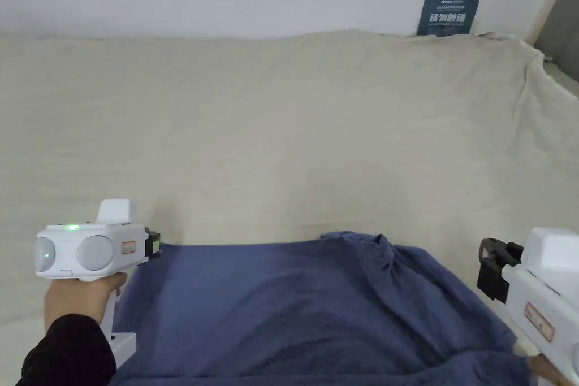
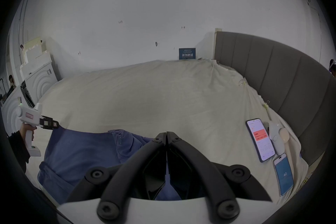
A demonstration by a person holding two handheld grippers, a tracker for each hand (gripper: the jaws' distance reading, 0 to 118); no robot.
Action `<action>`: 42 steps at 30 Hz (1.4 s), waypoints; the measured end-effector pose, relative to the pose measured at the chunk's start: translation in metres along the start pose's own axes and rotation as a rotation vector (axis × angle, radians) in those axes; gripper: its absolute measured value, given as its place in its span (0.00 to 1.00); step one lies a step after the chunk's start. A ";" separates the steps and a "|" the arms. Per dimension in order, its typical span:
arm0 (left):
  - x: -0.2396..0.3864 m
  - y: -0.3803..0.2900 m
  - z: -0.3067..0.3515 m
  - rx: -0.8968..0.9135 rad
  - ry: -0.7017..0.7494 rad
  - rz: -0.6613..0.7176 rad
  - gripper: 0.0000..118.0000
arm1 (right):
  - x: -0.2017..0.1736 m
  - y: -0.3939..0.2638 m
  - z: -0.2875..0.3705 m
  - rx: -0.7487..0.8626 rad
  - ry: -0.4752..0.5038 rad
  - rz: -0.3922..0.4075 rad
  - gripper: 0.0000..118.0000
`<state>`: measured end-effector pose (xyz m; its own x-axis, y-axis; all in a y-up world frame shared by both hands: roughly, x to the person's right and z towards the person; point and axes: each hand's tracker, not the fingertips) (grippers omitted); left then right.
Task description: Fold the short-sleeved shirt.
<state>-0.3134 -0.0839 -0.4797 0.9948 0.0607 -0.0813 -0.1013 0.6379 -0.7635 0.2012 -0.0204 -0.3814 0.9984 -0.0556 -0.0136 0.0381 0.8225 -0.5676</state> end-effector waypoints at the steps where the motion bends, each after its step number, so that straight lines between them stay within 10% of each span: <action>1: 0.000 0.000 0.008 0.013 -0.004 -0.008 0.01 | 0.002 0.003 -0.010 -0.045 0.020 0.002 0.02; 3: 0.002 -0.002 0.031 0.045 -0.013 -0.008 0.01 | 0.005 0.007 -0.033 -0.093 0.041 -0.013 0.19; 5: -0.001 -0.002 0.046 0.059 -0.026 0.007 0.01 | 0.007 0.011 -0.059 -0.162 0.060 -0.019 0.63; 7: -0.002 -0.001 0.060 0.073 -0.040 0.020 0.01 | 0.005 0.012 -0.084 -0.220 0.069 0.008 0.78; 17: -0.005 -0.003 0.073 0.081 -0.048 0.039 0.01 | -0.015 -0.006 -0.160 -0.387 0.049 0.153 0.51; 21: -0.007 -0.004 0.070 0.069 -0.041 0.040 0.01 | -0.006 -0.010 -0.157 -0.375 0.055 0.133 0.03; 42: -0.036 -0.039 0.134 0.138 -0.005 0.155 0.01 | 0.044 0.009 0.058 -0.006 0.093 -0.006 0.02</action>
<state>-0.3445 -0.0084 -0.3610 0.9674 0.1698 -0.1878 -0.2520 0.7194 -0.6473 0.2477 0.0175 -0.3400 0.9898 -0.1129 -0.0867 0.0432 0.8186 -0.5728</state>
